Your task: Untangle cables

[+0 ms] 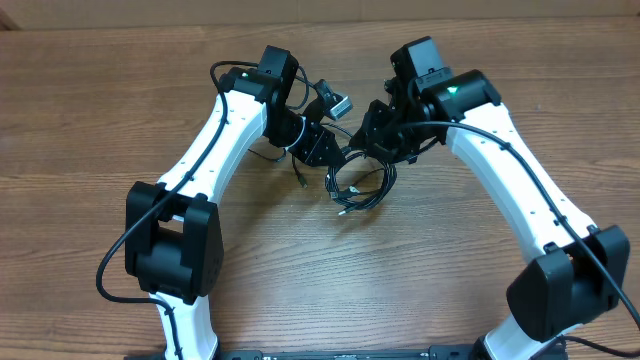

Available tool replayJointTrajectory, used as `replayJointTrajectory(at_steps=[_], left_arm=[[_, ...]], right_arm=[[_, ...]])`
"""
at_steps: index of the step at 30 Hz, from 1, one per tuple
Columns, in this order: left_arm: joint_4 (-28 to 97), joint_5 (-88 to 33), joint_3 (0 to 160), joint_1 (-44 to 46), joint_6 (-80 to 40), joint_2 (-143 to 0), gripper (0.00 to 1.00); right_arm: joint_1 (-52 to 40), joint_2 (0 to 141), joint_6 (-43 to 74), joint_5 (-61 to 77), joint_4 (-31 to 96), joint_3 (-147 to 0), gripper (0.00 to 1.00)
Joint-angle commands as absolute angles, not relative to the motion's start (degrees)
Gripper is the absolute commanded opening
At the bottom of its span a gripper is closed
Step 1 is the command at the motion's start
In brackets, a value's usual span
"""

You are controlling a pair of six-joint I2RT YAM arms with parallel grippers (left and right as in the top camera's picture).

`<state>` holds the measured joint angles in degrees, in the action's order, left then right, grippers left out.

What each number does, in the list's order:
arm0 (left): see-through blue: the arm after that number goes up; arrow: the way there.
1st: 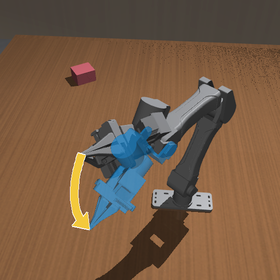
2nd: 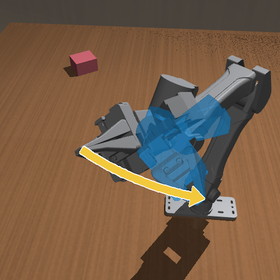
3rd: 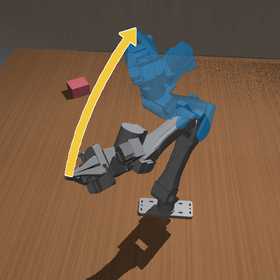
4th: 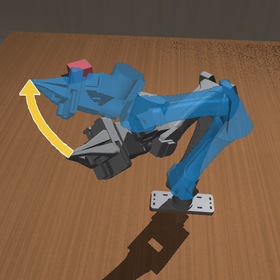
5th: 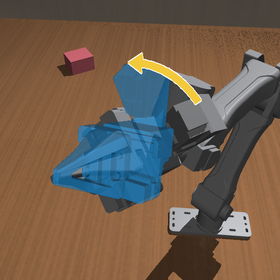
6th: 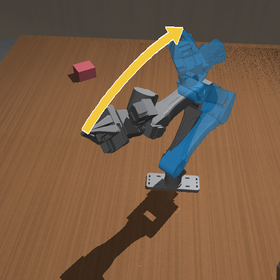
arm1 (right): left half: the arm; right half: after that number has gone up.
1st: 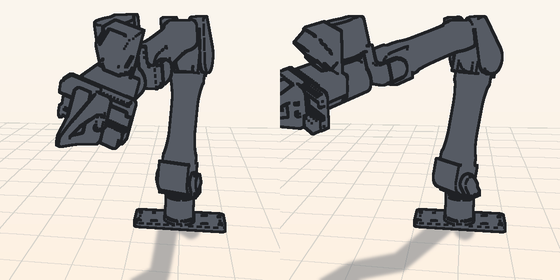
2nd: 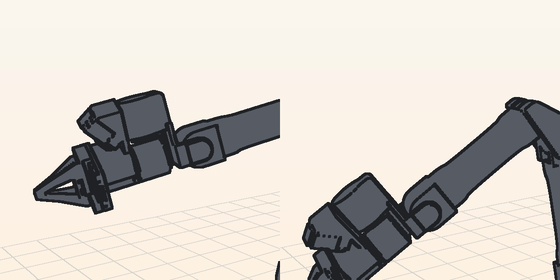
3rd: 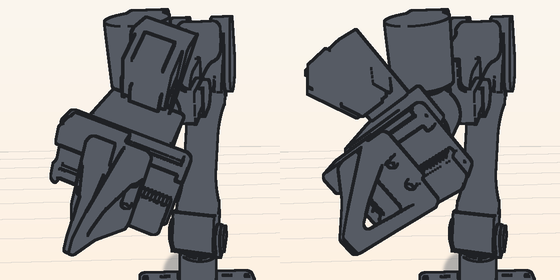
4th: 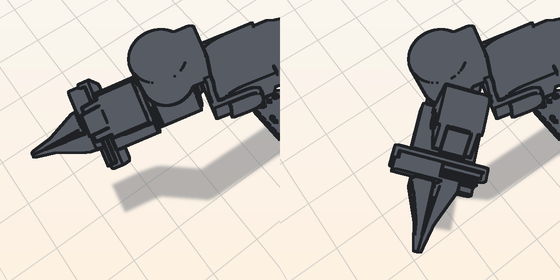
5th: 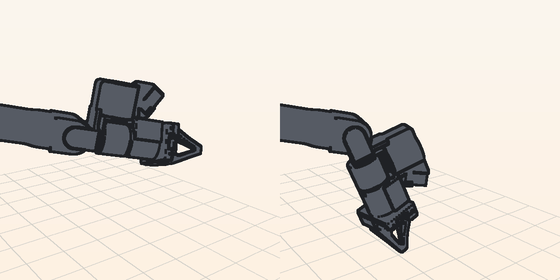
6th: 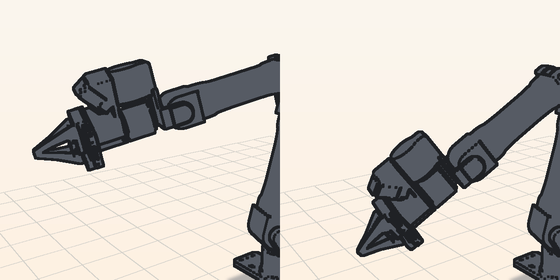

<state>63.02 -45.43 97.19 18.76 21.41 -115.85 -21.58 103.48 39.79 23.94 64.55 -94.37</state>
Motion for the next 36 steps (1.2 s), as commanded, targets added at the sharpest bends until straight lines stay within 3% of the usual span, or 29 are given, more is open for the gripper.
replayJointTrajectory(at_steps=[1, 11, 14, 16, 22, 26, 29, 31, 33, 36], left_arm=[[62.57, -47.24, 97.93, 19.11, 17.47, -115.04, 0.04], [59.09, -47.9, 97.93, 20.47, 8.49, -115.04, 0.04], [57.87, -47.07, 97.91, 22.22, 6.68, -115.07, 0.04], [55.35, -44.62, 97.91, 22.76, -2.09, -115.07, 0.04], [54.85, -44.23, 97.58, 22.92, -4.32, -115.07, 0.04], [54.89, -31.4, 92.09, 23.29, -9.19, -115.09, 0.05], [54.74, -24.82, 87.83, 23.29, -15.05, -115.09, 0.14], [54.81, -24.67, 85.47, 23.29, -18.11, -115.09, 0.36], [54.89, -24.69, 85.12, 23.29, -18.46, -115.09, 0.44], [53.67, -24.95, 85.12, 23.29, -18.46, -115.09, 0.43]], right_arm=[[-21.58, 103.63, 43.31, 22.26, 63.64, -94.17, 0.25], [-21.58, 103.66, 44.6, 19.75, 60.07, -92.4, 0.24], [-22.06, 103.66, 44.73, 19.42, 57.28, -89.38, 0.24], [-22.11, 103.7, 44.8, 18.44, 56.03, -87.11, 0.24], [-21.89, 103.7, 45.65, 18.37, 49.08, -79.2, 0.24], [-21.93, 103.7, 45.19, 17.41, 49.71, -78.63, 0.24], [-22.13, 103.7, 44.51, 17.41, 50.39, -78.59, 0.28], [-22.13, 103.7, 42.98, 18.17, 50.72, -78.59, 0.29], [-22.13, 103.7, 42.15, 18.06, 51.48, -78.59, 0.29], [-22.13, 103.7, 41.74, 18.04, 51.44, -78.59, 0.33]])
